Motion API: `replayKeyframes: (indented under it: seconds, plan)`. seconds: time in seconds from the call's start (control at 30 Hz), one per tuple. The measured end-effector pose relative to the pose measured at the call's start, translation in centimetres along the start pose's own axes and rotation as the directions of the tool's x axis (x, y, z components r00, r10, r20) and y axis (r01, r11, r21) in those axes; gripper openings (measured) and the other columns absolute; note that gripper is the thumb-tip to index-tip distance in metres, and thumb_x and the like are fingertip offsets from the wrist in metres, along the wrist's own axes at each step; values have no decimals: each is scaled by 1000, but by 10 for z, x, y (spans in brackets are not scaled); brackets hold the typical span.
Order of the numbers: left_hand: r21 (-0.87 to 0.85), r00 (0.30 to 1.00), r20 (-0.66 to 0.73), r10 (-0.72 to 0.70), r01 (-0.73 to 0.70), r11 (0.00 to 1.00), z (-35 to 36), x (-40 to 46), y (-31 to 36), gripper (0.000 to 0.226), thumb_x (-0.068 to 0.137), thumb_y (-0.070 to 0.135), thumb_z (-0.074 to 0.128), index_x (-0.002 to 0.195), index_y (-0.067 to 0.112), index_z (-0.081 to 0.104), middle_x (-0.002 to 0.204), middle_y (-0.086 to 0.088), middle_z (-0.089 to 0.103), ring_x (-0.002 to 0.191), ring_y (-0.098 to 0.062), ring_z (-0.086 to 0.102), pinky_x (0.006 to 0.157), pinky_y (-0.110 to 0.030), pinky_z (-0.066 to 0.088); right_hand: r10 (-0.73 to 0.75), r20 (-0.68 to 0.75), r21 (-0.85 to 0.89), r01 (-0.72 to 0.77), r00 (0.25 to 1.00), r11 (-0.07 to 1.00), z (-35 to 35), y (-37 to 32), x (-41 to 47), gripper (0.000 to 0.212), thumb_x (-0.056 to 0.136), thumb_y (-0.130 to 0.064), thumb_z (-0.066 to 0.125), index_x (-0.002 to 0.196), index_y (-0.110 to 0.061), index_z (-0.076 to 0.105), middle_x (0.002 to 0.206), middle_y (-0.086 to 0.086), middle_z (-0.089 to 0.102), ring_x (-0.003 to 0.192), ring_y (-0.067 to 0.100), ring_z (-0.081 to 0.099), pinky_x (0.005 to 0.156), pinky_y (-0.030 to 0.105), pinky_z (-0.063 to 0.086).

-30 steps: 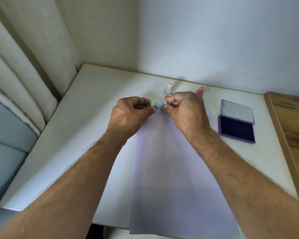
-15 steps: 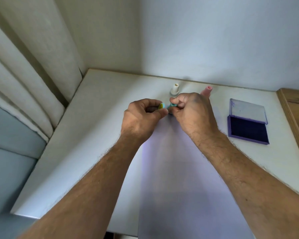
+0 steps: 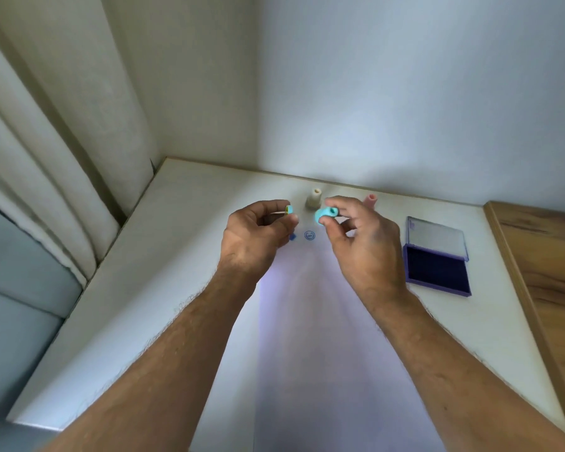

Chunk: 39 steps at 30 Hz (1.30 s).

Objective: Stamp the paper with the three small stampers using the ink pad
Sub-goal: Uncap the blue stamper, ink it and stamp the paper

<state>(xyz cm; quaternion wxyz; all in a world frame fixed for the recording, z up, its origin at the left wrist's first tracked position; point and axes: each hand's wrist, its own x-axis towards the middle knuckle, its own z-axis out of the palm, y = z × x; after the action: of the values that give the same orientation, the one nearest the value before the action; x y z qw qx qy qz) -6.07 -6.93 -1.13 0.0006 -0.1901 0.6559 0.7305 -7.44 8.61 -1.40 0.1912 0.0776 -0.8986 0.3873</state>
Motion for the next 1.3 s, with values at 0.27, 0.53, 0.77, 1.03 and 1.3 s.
replayKeyframes:
  seconds: [0.27,0.53,0.77,1.03,1.3]
  plan:
    - [-53,992,128,3,4,999,3,-3,1,24,86,2,71,103,19,73,92,-12,74,85,-20,70,83,-28,60,497,102,510,-474,862,718,-27,-13,-23,19,88,-11,71,106,-17,71,96,-1,76,85,11,73,69,35,63]
    - [51,982,190,13,-23,998,5,-2,-2,31,79,-4,76,99,19,78,90,-5,74,80,-12,71,79,-22,59,622,347,737,-615,702,282,-22,-11,-12,17,87,7,65,98,-5,71,89,13,76,86,29,75,73,29,61]
    - [64,984,170,52,-64,996,6,4,-1,32,78,-1,78,103,18,77,91,-1,78,83,-11,74,78,-21,58,584,421,721,-647,694,249,-5,-3,-6,20,88,8,63,97,-7,72,96,14,76,85,27,76,71,29,61]
    - [28,985,159,60,-65,997,16,7,-6,33,78,-1,78,107,15,76,99,-5,78,96,-20,74,87,-32,59,568,440,732,-644,696,221,-7,9,3,19,91,7,60,100,-6,71,94,12,77,87,28,76,74,32,61]
    - [26,983,172,64,-70,997,21,6,-7,33,79,0,77,108,15,76,96,-1,79,95,-16,75,85,-28,58,516,447,692,-648,731,319,-10,13,4,21,87,10,62,97,-6,72,92,10,77,87,26,76,75,33,61]
